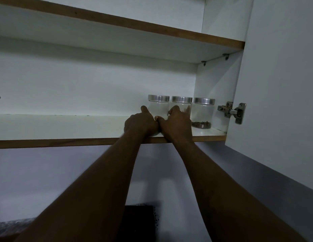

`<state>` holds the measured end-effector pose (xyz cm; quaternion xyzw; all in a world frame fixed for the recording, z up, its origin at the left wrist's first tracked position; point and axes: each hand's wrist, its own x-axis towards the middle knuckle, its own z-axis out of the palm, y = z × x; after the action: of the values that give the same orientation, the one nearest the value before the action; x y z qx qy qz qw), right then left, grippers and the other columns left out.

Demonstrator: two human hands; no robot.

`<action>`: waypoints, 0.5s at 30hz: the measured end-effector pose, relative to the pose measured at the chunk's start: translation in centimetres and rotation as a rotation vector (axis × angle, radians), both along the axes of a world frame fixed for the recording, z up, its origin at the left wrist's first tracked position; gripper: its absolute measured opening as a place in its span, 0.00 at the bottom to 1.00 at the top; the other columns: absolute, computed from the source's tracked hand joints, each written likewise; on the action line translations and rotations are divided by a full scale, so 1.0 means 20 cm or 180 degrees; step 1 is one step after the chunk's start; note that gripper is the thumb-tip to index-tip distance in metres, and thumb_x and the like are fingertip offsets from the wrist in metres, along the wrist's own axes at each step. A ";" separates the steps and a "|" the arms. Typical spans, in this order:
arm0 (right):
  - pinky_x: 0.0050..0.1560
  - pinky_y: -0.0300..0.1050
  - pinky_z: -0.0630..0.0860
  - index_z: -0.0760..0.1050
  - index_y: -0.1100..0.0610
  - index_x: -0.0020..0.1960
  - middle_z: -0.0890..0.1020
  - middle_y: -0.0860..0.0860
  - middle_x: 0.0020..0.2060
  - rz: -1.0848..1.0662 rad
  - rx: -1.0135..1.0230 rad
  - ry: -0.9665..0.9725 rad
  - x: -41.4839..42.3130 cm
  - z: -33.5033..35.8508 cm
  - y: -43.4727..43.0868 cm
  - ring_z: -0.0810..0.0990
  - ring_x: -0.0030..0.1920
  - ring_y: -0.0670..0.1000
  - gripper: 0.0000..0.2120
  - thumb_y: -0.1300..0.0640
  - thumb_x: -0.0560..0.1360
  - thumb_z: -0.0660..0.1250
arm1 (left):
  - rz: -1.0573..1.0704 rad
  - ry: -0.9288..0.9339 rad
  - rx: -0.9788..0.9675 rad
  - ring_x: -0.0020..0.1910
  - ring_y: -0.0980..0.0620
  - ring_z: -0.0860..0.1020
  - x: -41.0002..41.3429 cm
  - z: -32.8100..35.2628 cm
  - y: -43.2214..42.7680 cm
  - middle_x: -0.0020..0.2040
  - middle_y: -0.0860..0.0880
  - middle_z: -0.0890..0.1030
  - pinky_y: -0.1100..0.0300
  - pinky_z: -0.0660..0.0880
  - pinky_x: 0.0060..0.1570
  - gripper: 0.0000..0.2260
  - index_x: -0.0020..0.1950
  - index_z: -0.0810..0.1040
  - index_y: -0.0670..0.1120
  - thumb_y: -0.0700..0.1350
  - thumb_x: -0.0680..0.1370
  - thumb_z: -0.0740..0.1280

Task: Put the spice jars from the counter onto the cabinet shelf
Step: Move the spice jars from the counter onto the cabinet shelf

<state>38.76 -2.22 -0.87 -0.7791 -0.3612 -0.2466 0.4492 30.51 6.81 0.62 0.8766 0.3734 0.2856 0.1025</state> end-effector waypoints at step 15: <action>0.44 0.43 0.71 0.79 0.60 0.53 0.83 0.56 0.46 -0.0157 -0.0171 -0.0034 0.01 0.00 0.01 0.82 0.50 0.56 0.25 0.38 0.73 0.70 | -0.0030 -0.0149 -0.0100 0.66 0.40 0.74 -0.04 -0.01 -0.04 0.65 0.42 0.78 0.46 0.74 0.59 0.28 0.71 0.67 0.43 0.60 0.79 0.62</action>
<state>38.93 -2.04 -0.94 -0.7982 -0.3508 -0.2519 0.4200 29.68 6.04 0.50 0.8697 0.3712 0.2997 0.1263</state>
